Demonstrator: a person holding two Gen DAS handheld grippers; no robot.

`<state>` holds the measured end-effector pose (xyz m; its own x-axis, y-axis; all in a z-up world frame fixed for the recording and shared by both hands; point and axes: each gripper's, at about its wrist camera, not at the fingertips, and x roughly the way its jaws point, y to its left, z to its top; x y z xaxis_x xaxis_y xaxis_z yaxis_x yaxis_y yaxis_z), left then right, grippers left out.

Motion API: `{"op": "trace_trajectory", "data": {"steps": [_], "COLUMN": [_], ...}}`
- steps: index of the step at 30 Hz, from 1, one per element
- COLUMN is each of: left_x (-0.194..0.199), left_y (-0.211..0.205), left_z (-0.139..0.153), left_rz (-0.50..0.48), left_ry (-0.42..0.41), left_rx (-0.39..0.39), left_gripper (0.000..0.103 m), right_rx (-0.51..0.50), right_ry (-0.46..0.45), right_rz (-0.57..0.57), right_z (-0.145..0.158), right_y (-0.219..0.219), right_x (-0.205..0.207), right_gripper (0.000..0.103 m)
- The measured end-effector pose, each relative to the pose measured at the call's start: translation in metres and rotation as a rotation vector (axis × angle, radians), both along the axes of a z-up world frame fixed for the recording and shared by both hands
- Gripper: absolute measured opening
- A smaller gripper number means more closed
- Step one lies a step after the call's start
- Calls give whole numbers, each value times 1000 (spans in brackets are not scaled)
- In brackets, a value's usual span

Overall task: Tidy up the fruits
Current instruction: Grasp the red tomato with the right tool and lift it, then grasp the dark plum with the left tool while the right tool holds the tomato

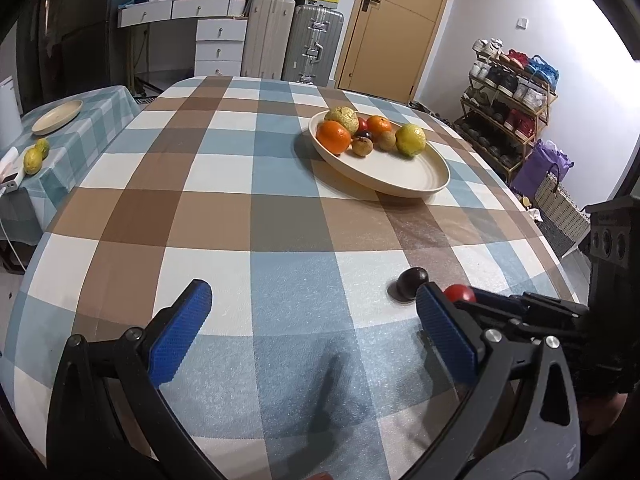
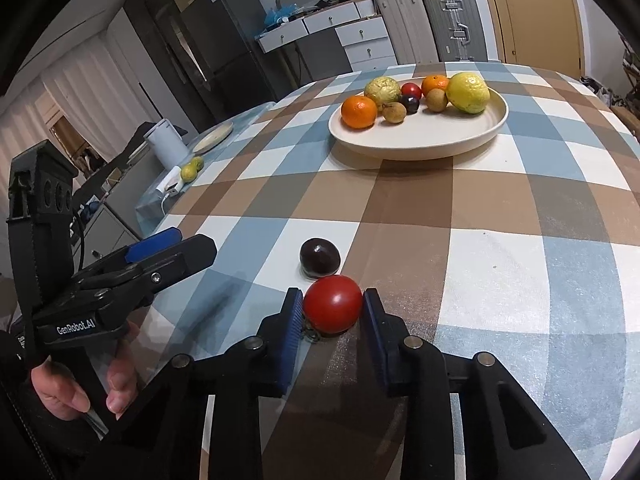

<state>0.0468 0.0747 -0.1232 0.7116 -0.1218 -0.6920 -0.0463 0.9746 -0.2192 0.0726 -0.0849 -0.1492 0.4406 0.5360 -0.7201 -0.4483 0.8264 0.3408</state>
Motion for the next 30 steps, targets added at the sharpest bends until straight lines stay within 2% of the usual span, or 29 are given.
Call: {"op": "trace_trajectory", "data": {"steps": [3, 15, 22, 24, 26, 30], "left_x": [6, 40, 57, 60, 62, 64], "left_y": [-6, -51, -61, -61, -61, -63], "left_z": [0, -1, -10, -12, -14, -17], "left_rz": [-25, -152, -154, -157, -170, -191], "left_ry": [18, 64, 100, 108, 115, 142], "left_rx": [-9, 37, 56, 50, 38, 16], "left_gripper": [102, 102, 101, 98, 85, 71], "right_rx": [15, 34, 35, 37, 37, 43], "right_ry": [-16, -78, -97, -99, -100, -99], "right_rz": [-23, -128, -175, -183, -187, -187], "right_z": [4, 21, 25, 26, 26, 25], "right_y": [-9, -65, -91, -96, -98, -99], "right_x": [0, -3, -2, -1, 0, 1], "right_gripper": [31, 31, 31, 31, 31, 31]}}
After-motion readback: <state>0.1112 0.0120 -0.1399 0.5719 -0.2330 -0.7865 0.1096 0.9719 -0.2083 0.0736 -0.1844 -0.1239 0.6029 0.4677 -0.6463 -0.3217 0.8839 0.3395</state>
